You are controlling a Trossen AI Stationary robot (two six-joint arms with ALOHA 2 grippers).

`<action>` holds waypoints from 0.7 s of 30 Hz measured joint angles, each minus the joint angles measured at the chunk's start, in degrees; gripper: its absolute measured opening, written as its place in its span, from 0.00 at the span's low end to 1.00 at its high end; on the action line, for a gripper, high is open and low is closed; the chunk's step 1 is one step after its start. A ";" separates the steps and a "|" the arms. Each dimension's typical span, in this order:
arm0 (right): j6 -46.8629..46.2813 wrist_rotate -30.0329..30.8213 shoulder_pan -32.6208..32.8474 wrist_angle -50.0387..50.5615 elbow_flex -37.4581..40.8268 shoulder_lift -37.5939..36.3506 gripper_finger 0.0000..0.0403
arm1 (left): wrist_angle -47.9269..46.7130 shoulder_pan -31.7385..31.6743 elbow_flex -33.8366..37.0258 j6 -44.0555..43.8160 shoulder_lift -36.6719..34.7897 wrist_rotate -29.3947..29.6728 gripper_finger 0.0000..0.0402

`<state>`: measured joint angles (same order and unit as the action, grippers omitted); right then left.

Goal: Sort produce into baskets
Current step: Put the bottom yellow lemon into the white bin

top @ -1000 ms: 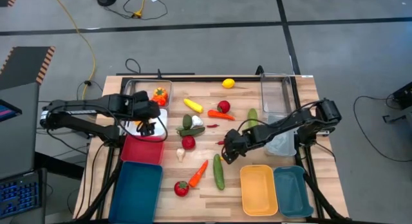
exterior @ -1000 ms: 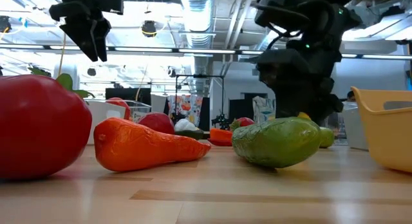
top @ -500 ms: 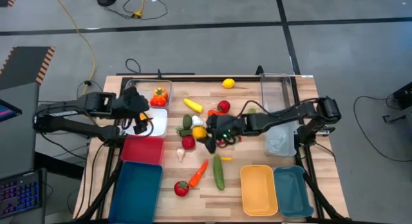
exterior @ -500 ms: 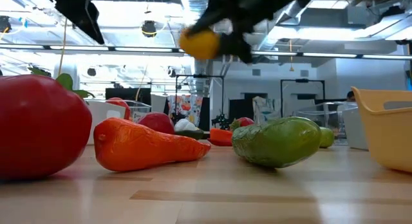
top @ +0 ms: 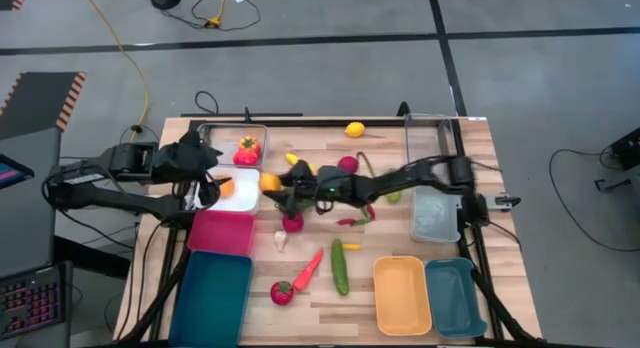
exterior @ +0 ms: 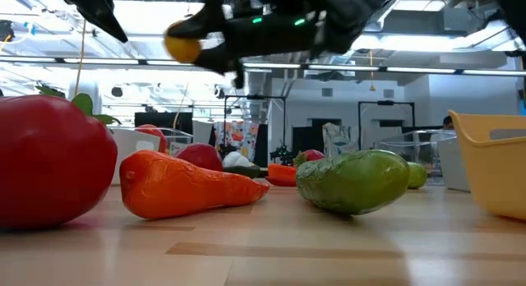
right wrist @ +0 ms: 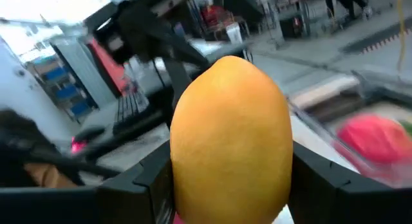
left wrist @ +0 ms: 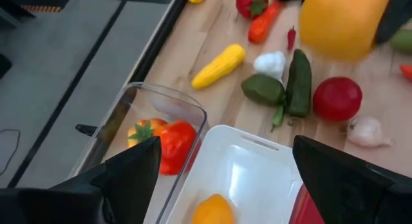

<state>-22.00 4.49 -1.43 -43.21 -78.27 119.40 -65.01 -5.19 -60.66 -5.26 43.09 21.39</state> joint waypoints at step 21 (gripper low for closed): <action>0.00 -0.66 -1.82 1.07 -34.84 27.33 0.66 | 0.07 0.00 0.00 1.16 -0.11 0.26 0.84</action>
<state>-22.00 3.84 -3.25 -42.14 -113.11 146.74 -64.95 -5.19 -60.66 -4.10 42.98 21.65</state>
